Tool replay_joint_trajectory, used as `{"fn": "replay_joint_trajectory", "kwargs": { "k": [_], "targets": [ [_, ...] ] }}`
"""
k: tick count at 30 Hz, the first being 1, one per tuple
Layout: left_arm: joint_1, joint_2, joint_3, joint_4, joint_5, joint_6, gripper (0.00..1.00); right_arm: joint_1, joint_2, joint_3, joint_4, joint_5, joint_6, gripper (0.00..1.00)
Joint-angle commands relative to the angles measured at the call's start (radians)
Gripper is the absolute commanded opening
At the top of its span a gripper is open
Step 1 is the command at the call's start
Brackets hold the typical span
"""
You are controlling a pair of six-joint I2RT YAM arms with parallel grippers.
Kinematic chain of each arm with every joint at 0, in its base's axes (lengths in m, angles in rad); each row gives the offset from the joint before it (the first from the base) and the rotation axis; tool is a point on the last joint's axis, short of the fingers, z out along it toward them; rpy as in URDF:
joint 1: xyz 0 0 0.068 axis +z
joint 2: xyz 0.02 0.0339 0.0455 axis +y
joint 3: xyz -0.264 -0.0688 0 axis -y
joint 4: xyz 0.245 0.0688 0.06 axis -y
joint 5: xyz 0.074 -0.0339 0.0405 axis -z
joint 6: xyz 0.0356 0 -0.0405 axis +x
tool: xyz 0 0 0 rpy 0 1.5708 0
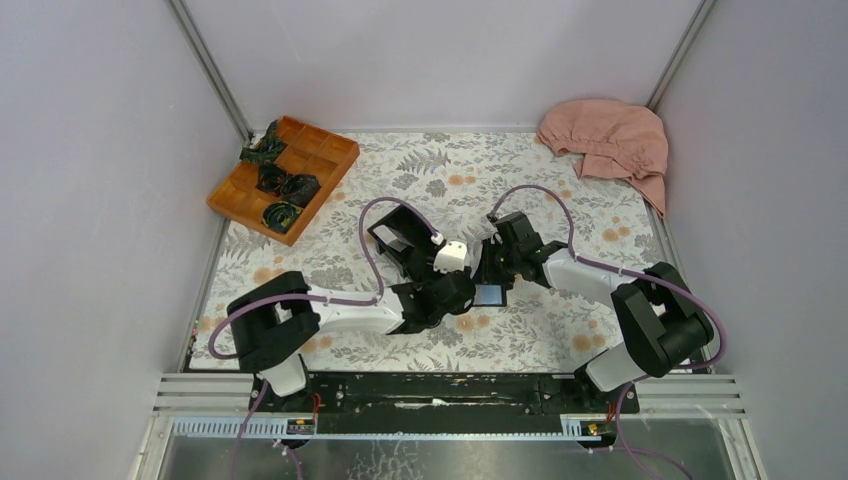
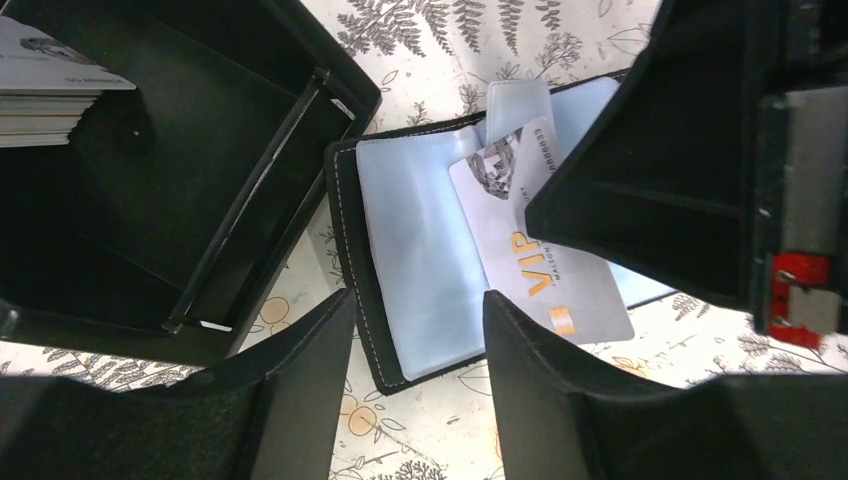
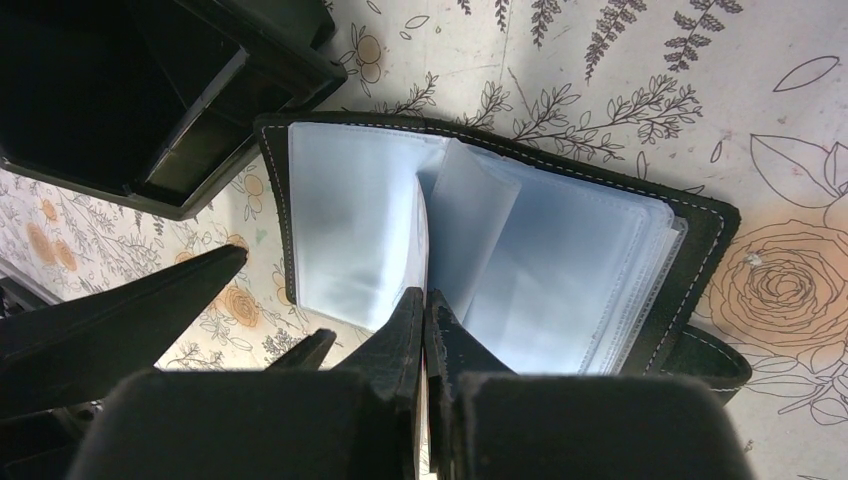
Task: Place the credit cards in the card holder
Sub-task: Open the card holder at the center of the board.
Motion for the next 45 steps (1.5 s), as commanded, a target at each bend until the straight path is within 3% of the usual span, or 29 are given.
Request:
{"fn": "replay_joint_trajectory", "kwargs": {
  "k": [1, 10, 33, 45],
  "targets": [
    [0.017, 0.040, 0.017, 0.061, -0.034, 0.031, 0.55, 0.027, 0.008, -0.024, -0.040, 0.038, -0.013, 0.00],
    [0.027, 0.155, 0.015, 0.053, -0.048, -0.008, 0.42, 0.028, -0.055, -0.020, -0.076, 0.046, -0.018, 0.00],
    [0.035, 0.162, -0.065, 0.033, -0.001, -0.082, 0.39, 0.026, -0.246, 0.090, -0.314, 0.281, -0.066, 0.00],
    [0.033, 0.159, -0.098, 0.044, 0.021, -0.101, 0.37, 0.026, -0.264, 0.160, -0.284, 0.168, -0.014, 0.00]
  ]
}}
